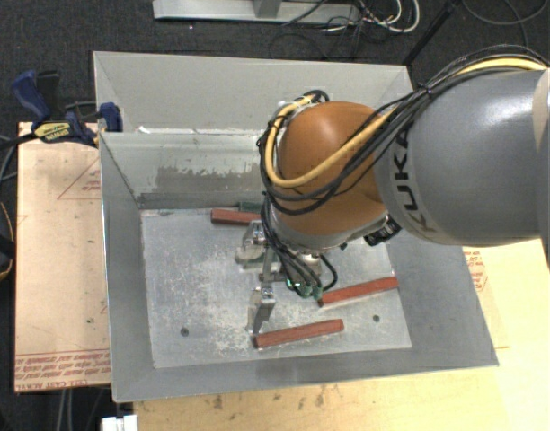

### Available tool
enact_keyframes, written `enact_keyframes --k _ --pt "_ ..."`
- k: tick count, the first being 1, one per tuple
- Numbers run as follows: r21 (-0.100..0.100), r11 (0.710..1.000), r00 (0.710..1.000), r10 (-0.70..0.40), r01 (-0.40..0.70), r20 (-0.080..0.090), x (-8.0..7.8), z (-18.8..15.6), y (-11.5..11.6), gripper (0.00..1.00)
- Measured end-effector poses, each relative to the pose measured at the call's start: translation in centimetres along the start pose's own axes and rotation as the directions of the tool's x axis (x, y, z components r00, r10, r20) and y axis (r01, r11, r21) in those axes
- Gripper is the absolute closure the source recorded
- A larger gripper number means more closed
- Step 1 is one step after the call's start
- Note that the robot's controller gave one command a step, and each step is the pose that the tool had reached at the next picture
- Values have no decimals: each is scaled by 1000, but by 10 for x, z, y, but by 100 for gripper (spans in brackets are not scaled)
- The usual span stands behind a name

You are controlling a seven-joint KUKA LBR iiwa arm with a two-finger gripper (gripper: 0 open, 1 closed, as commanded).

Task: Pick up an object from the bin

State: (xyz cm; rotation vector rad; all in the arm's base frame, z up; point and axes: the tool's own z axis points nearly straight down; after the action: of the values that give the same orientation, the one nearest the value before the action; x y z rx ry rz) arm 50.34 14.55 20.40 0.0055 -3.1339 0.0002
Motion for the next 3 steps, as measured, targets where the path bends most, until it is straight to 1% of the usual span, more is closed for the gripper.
enact_keyframes --k 1,2,3 --pt "-1 1000 1000 2 -2 5 -1 -3 0 0" --pt "-1 991 991 -131 131 9 -7 -1 -7 0" --pt "2 965 965 -262 262 15 -7 48 -36 0"
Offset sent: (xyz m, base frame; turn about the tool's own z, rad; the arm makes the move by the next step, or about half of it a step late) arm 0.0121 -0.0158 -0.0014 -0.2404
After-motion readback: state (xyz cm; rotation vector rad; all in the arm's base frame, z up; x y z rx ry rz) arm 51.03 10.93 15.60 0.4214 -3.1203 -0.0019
